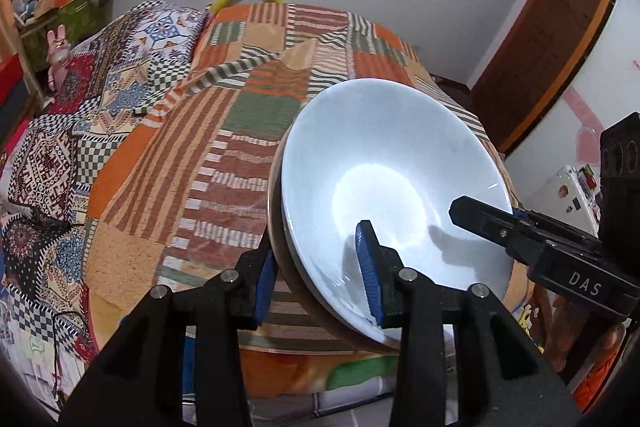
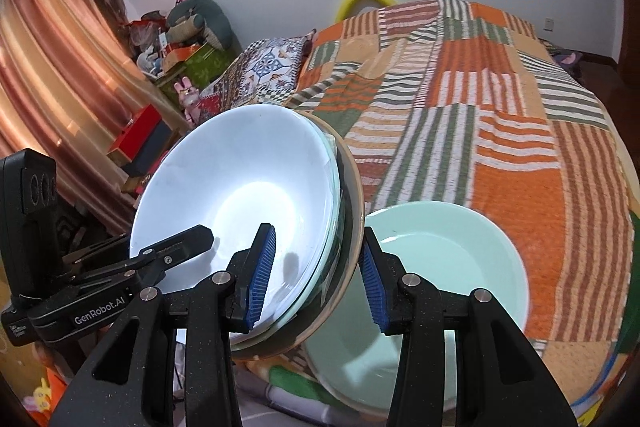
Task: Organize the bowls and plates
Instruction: 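Hold the stacked plates and bowls with both grippers and carry them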
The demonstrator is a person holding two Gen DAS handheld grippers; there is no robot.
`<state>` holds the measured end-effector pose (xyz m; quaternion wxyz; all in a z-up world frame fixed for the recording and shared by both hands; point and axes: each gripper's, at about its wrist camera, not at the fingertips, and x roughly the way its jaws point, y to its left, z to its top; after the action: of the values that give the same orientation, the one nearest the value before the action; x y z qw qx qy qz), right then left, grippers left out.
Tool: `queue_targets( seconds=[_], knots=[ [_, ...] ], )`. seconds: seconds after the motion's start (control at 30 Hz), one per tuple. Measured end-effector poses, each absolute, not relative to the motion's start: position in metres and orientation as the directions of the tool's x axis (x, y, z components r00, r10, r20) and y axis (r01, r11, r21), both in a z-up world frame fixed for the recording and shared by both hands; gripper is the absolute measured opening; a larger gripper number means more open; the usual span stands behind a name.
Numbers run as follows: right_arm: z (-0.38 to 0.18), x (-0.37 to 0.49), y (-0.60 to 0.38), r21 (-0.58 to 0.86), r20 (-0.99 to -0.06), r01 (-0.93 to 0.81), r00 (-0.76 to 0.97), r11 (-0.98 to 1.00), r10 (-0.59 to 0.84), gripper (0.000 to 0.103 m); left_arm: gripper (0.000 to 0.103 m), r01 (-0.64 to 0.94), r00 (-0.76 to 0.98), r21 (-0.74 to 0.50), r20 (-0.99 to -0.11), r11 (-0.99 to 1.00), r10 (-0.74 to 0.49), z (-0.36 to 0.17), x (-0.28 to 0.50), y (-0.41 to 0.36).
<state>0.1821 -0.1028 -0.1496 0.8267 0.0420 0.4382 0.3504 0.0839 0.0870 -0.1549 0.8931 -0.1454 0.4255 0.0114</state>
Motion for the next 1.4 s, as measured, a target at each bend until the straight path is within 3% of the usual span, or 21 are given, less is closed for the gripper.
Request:
queue_targets(
  seconds=[1.4],
  knots=[
    [-0.178,0.179,-0.188,0.385,-0.747,-0.398,0.395,0.832,0.535,0.038,0.038,-0.009,0.496,-0.233,-0.846,0.973,-0.198,-0.199,0.124,0.004]
  ],
)
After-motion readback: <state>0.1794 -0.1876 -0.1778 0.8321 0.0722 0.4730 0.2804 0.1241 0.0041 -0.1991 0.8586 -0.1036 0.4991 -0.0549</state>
